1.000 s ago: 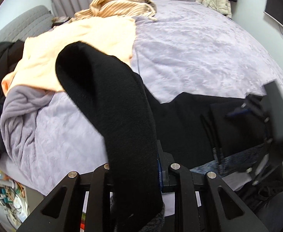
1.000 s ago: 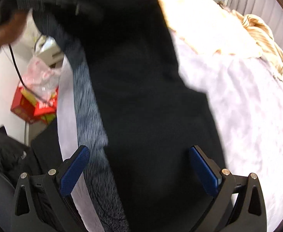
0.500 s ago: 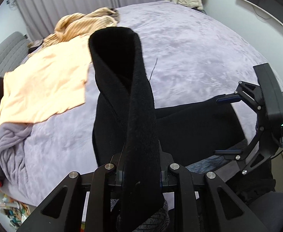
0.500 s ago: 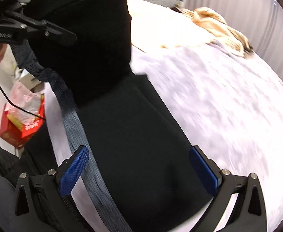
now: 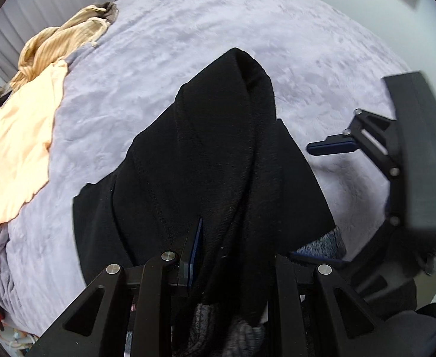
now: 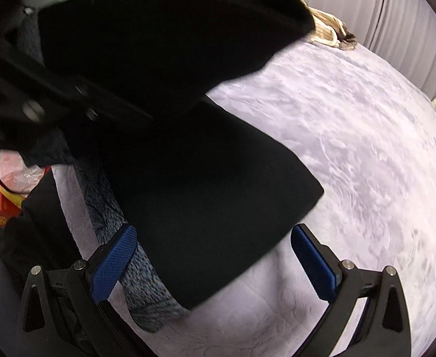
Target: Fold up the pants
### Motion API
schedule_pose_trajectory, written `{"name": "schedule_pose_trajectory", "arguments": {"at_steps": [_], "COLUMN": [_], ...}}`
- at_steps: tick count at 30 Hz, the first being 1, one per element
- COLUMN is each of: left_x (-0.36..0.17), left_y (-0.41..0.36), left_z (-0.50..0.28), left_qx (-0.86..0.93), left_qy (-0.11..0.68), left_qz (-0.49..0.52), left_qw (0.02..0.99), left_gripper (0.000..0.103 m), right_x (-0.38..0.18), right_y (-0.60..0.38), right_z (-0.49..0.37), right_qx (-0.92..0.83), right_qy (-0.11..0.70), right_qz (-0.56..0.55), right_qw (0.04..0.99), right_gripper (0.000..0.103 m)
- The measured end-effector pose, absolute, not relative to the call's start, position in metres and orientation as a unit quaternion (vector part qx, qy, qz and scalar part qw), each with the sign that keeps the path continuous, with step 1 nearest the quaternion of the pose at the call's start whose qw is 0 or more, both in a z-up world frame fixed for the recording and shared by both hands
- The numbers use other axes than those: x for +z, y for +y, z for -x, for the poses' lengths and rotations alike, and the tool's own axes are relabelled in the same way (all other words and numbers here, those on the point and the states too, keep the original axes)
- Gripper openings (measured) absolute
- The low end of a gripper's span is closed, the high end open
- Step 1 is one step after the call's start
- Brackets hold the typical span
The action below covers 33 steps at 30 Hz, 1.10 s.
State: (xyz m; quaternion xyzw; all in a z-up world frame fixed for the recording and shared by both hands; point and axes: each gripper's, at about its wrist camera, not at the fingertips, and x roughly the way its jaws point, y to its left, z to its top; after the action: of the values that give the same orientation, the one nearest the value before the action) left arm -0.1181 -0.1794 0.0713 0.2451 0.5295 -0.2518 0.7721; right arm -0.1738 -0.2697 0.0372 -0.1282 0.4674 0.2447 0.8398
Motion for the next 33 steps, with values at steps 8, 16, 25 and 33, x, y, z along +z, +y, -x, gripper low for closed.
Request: {"name": "schedule_pose_trajectory", "arguments": {"at_steps": [8, 16, 25, 33], "left_x": [0.060, 0.110, 0.070, 0.017], "left_y": [-0.174, -0.132, -0.034, 0.023], "left_z": [0.111, 0.133, 0.074, 0.053], "left_qx": [-0.307, -0.360, -0.178, -0.178], "left_qy": [0.560, 0.513, 0.529, 0.560], "left_qz": [-0.173, -0.136, -0.101, 0.053], "left_qw": [0.750, 0.767, 0.824, 0.808], "left_gripper": [0.062, 0.086, 0.086, 0.103], "right_x": [0.044, 0.054, 0.046, 0.029], "right_y": [-0.303, -0.327, -0.295, -0.265], "right_z": [0.176, 0.160, 0.157, 0.125], "right_qx": [0.257, 0.330, 0.350, 0.327], "right_qy": [0.464, 0.448, 0.450, 0.501], "right_qz": [0.056, -0.090, -0.112, -0.125], "right_qw": [0.846, 0.826, 0.814, 0.792], "right_gripper": [0.103, 0.103, 0.100, 0.034]}}
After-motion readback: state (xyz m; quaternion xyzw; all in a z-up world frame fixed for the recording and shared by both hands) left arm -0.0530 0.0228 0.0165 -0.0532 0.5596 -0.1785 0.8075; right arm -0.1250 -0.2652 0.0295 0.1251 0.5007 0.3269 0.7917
